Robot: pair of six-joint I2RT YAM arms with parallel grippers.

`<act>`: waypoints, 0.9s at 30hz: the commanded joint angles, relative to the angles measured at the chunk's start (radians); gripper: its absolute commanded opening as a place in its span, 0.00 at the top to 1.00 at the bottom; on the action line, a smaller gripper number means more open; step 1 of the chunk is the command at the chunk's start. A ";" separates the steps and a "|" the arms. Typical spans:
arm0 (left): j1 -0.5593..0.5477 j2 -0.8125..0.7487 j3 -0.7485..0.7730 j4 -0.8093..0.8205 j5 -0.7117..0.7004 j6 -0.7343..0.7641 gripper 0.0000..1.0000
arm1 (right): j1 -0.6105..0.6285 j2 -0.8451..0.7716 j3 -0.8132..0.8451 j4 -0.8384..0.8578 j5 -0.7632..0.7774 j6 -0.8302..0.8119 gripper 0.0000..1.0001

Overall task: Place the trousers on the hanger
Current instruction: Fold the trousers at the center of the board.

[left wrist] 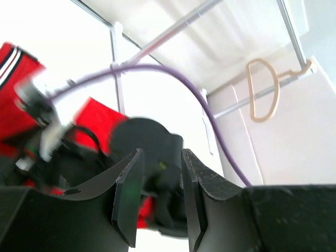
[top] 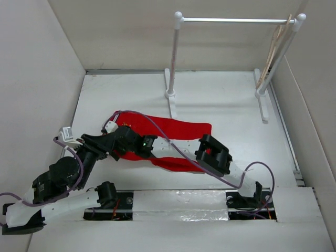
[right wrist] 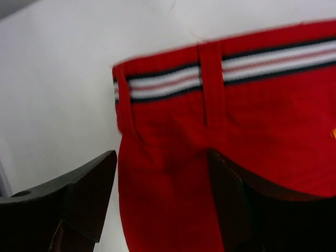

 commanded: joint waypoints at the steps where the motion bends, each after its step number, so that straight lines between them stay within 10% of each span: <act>1: 0.004 -0.017 0.032 -0.007 -0.090 -0.041 0.68 | -0.055 -0.211 -0.086 0.167 -0.011 0.036 0.24; 9: 0.004 0.229 -0.027 0.146 -0.075 -0.010 0.67 | -0.160 -0.627 -0.678 0.408 -0.080 0.108 0.32; 11: 0.004 0.305 -0.057 0.240 -0.074 0.004 0.66 | -0.174 -0.734 -0.845 0.433 -0.084 0.115 0.81; 13: 0.004 0.420 -0.114 0.385 -0.046 0.016 0.65 | -0.174 -0.800 -0.947 0.425 -0.047 0.128 1.00; 21: 0.374 0.864 -0.221 0.789 0.351 0.056 0.68 | -0.339 -1.174 -1.448 0.368 0.041 0.194 1.00; 27: 0.741 0.844 -0.488 1.018 0.636 -0.114 0.69 | -0.417 -1.250 -1.591 0.336 0.021 0.236 1.00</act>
